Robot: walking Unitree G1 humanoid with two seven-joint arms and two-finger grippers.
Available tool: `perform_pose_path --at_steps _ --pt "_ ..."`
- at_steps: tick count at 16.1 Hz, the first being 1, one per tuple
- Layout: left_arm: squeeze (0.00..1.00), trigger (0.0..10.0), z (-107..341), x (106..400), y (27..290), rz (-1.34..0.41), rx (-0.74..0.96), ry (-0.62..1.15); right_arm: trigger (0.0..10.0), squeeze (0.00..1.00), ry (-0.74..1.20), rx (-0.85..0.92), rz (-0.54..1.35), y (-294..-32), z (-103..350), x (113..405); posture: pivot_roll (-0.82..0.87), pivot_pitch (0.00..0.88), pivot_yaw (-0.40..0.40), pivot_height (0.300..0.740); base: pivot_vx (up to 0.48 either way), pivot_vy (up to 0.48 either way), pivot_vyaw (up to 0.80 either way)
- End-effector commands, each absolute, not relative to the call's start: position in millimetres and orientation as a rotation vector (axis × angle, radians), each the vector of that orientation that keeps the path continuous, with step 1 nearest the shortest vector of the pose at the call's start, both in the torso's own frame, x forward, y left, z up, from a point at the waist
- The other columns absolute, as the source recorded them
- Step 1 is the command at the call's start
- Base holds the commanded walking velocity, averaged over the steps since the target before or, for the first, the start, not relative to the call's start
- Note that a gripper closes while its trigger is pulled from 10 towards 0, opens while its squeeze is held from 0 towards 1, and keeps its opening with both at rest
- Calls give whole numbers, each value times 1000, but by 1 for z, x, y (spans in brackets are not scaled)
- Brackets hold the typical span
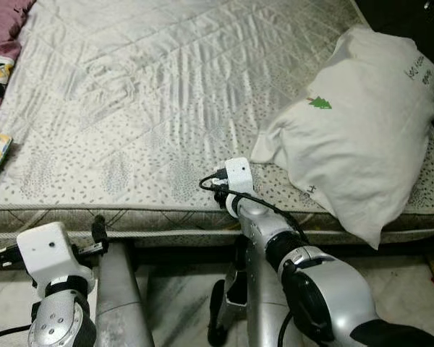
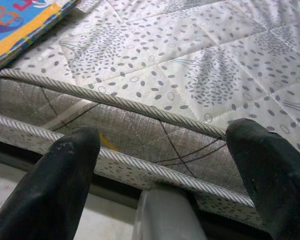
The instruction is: Clean up the room
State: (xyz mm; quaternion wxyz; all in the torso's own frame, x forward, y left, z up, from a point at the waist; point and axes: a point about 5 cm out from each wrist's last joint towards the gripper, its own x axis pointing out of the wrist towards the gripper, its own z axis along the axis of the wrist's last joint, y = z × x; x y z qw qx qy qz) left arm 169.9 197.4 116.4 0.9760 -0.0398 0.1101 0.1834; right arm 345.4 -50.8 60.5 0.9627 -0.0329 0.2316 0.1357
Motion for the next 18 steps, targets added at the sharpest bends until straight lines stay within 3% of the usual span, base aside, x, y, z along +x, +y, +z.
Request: perform_pose_path --at_steps 1,10,16,18 --pt "0 10000 114 170 199 382 -70 228 0 0 500 -47 254 -56 56 344 241 126 -171 545 0 0 0" --pt "0 10000 117 202 204 349 -65 162 0 0 449 28 244 -61 73 356 219 22 -148 545 0 0 0" --pt "0 10000 116 227 203 295 -56 128 0 0 357 27 252 -94 87 369 130 0 -86 545 0 0 0" --pt "0 10000 113 236 202 257 -61 127 0 0 327 40 256 -125 85 368 82 0 -47 545 0 0 0"
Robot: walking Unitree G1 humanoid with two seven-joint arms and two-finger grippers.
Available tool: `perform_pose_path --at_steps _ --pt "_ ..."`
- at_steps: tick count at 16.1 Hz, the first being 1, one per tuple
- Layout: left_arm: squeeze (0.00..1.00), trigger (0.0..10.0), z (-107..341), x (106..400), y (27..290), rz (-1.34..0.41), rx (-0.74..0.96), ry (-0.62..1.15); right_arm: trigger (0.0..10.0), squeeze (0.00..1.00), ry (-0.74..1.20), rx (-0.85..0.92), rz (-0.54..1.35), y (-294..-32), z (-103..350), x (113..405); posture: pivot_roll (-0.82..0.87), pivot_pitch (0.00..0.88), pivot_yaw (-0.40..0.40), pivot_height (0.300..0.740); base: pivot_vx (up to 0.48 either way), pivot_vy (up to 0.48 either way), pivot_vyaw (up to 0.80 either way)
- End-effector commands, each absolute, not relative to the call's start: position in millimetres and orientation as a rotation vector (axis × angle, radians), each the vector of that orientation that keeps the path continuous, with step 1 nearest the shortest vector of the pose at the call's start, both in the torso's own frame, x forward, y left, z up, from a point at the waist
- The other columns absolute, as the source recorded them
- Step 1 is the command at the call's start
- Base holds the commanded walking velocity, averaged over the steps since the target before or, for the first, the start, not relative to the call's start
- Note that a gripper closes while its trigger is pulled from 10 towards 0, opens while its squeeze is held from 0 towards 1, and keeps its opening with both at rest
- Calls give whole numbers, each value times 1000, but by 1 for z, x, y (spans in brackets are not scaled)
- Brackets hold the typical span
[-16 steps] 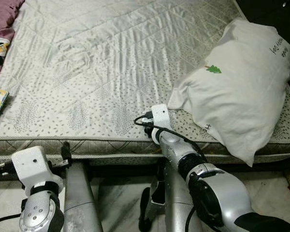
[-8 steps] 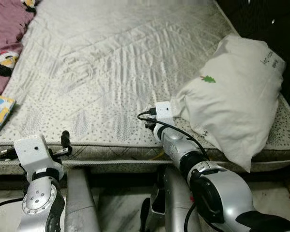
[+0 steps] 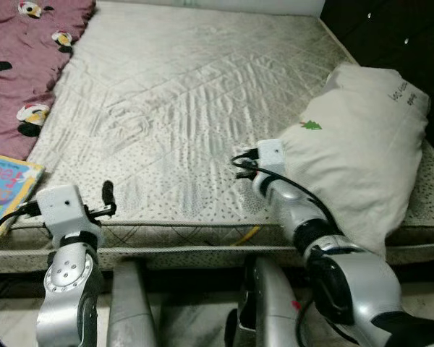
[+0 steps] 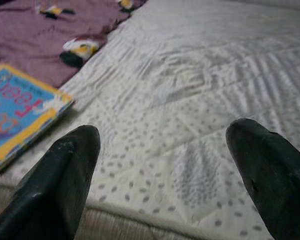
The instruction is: Clean up the room
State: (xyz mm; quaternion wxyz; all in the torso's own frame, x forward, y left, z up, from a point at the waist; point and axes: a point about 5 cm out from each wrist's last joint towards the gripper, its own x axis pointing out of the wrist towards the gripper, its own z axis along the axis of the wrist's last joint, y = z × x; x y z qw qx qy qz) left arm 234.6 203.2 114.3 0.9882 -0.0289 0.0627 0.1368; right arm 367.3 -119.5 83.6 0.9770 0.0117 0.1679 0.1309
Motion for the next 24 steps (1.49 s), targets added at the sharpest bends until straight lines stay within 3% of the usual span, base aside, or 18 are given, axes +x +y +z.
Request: perform_pose_path --at_steps 1,5,6,11,12,14,20,24 --pt "0 10000 112 236 202 251 -60 131 0 0 327 16 272 -129 83 366 63 0 -27 545 0 0 0" --pt "0 10000 106 237 200 196 -28 140 0 0 208 -34 356 -142 81 340 3 0 22 545 0 0 0" --pt "0 10000 107 238 200 192 -28 131 10000 0 154 -61 351 -148 82 323 -3 0 21 545 0 0 0" --pt "0 10000 107 234 201 187 -43 117 10000 0 51 -118 223 -172 89 287 -25 0 6 545 0 0 0" --pt "0 10000 107 231 202 191 -45 110 10000 0 4 -194 213 -175 96 280 -30 0 -2 545 0 0 0" --pt "0 10000 105 228 201 199 -57 106 10000 0 15 -79 114 -175 104 276 -44 0 -6 545 0 0 0" --pt "0 10000 98 221 186 177 -69 126 10000 0 23 -51 189 -149 108 265 -33 0 -28 545 0 0 0" --pt "0 10000 98 222 191 196 -64 123 10000 0 35 -10 174 -153 115 271 -36 0 -31 563 0 0 0"
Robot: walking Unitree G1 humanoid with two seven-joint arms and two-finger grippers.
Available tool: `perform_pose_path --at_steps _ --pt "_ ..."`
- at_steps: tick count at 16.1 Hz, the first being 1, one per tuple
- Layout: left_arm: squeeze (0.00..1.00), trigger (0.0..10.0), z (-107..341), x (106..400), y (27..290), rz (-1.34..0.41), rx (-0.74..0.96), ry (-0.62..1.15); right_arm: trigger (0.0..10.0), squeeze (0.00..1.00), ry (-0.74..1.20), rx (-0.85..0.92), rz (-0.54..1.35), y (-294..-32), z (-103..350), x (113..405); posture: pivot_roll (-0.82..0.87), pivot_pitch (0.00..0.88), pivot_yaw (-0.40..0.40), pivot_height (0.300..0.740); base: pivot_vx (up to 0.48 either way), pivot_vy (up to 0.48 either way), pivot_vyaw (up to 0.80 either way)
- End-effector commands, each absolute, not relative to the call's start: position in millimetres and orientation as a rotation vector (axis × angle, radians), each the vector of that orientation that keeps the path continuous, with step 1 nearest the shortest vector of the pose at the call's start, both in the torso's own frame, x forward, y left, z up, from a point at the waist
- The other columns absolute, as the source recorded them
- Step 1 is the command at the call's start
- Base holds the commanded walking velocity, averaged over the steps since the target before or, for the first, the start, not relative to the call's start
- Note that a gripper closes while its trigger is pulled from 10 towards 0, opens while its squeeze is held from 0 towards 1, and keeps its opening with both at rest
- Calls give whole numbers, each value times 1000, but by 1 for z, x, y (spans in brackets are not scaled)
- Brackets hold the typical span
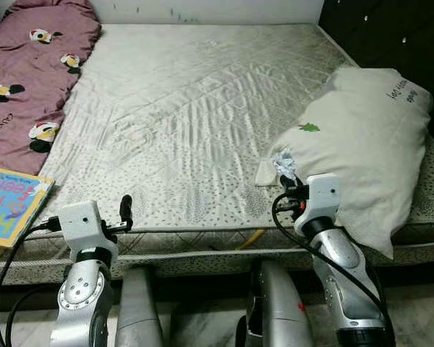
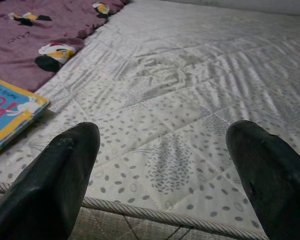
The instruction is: Clean up the room
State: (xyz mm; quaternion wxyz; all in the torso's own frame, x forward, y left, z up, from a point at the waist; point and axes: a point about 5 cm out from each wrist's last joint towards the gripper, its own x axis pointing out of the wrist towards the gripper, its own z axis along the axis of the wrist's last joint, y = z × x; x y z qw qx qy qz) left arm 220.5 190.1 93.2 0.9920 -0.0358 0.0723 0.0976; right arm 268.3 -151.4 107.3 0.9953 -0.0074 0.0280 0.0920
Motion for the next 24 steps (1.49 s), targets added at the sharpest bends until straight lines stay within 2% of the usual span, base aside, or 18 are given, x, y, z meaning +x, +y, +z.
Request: perform_pose_path --at_steps 1,9,18,24 --pt "0 10000 96 221 190 197 -65 128 10000 0 41 3 166 -154 116 272 -36 0 -31 572 0 0 0" --pt "0 10000 96 223 186 190 -79 128 10000 0 34 3 160 -154 122 284 -33 0 -38 639 0 0 0" --pt "0 10000 98 230 185 198 -90 116 10000 0 16 -3 137 -158 127 294 -27 0 -41 739 0 0 0" --pt "0 10000 97 230 185 201 -109 126 10000 0 22 -10 120 -159 126 295 -29 0 -45 740 0 0 0"
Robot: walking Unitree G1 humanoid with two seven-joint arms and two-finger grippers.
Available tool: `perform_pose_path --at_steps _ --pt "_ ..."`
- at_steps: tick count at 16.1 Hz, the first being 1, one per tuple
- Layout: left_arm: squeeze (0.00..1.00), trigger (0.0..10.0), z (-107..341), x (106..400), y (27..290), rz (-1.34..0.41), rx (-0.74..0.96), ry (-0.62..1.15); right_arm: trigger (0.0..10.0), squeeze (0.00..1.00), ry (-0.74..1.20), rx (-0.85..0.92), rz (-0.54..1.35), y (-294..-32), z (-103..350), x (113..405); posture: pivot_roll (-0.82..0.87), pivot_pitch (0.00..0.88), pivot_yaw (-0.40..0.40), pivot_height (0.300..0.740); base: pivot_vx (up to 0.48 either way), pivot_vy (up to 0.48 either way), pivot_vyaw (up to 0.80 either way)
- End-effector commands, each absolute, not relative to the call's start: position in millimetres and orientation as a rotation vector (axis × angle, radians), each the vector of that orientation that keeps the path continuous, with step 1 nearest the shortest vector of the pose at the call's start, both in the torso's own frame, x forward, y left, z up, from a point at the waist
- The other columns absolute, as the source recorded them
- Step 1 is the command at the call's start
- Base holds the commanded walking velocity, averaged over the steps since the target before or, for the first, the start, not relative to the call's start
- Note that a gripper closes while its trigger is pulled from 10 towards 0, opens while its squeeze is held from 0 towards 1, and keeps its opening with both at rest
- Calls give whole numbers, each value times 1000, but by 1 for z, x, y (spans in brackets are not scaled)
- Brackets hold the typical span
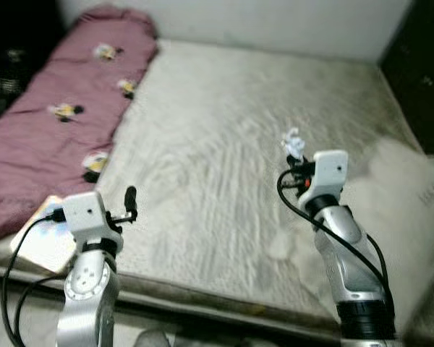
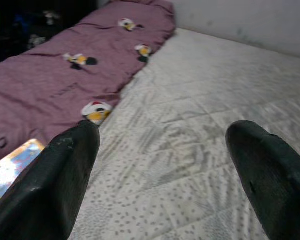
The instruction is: Clean up the room
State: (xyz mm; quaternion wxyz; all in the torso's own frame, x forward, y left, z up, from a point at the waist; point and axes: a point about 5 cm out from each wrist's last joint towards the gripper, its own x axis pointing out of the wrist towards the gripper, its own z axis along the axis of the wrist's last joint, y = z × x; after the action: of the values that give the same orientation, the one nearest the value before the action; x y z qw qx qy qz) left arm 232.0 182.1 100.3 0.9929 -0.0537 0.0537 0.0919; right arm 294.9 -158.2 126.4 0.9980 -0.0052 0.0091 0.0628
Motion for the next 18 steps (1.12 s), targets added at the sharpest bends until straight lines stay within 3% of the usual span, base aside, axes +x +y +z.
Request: perform_pose_path --at_steps 1,3,12,18 --pt "0 10000 97 231 185 198 -110 127 10000 0 28 -8 115 -160 124 295 -30 0 -44 740 0 0 0" --pt "0 10000 97 232 184 183 -117 126 10000 0 35 -1 110 -160 122 294 -29 0 -44 740 0 0 0" --pt "0 10000 98 234 181 166 -126 125 10000 0 52 -6 110 -158 119 295 -31 0 -45 740 0 471 0" --pt "0 10000 99 234 181 162 -119 116 10000 0 54 10 115 -157 118 294 -31 0 -45 740 0 400 -605"
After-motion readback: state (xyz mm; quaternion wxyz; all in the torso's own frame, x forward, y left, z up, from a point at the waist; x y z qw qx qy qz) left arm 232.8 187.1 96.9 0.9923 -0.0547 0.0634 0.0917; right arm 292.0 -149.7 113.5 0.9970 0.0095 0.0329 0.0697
